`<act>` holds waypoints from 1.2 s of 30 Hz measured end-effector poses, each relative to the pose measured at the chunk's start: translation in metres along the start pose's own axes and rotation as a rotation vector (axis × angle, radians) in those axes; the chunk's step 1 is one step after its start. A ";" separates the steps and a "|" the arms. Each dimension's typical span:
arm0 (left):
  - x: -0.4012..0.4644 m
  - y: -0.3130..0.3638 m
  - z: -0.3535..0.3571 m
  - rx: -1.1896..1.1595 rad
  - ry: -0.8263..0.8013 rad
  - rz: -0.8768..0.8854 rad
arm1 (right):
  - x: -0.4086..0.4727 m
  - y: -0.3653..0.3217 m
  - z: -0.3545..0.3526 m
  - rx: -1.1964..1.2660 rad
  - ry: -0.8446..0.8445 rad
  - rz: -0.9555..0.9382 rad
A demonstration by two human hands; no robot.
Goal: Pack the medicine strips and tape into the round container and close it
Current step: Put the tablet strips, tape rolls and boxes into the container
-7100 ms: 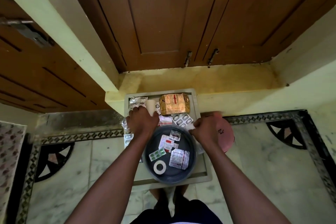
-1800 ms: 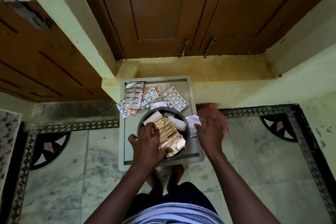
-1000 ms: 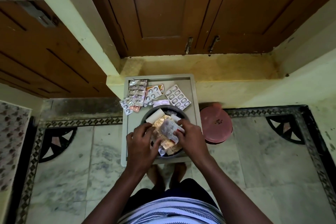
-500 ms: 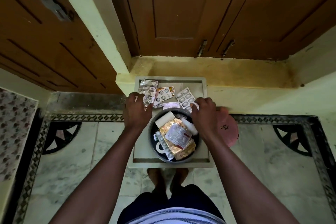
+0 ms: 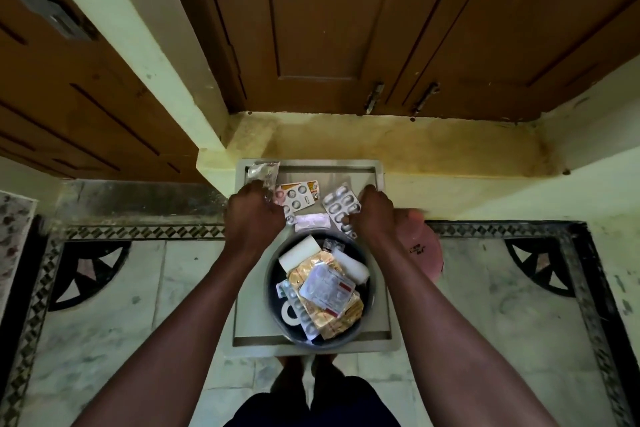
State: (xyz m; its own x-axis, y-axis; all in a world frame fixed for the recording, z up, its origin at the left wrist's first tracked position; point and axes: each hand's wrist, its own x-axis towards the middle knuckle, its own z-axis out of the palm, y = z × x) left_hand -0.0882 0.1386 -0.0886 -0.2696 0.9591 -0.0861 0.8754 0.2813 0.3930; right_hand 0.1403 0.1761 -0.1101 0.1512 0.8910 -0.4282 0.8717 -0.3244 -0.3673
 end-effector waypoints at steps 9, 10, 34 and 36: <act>-0.003 0.002 -0.013 0.193 0.052 0.053 | -0.005 -0.007 -0.006 0.108 0.032 0.006; -0.002 0.003 -0.017 0.177 0.072 0.055 | -0.010 -0.008 -0.009 0.166 0.040 -0.007; -0.202 0.021 -0.014 -0.186 -0.070 0.089 | -0.171 0.042 0.003 0.055 0.180 -0.361; -0.198 0.022 -0.015 0.001 -0.081 0.109 | -0.171 0.039 0.007 -0.073 0.185 -0.366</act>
State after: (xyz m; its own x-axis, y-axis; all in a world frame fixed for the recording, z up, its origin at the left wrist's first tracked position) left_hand -0.0215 -0.0453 -0.0493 -0.1398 0.9833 -0.1163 0.8983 0.1753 0.4029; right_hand 0.1454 0.0093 -0.0569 -0.0993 0.9875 -0.1225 0.9132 0.0415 -0.4054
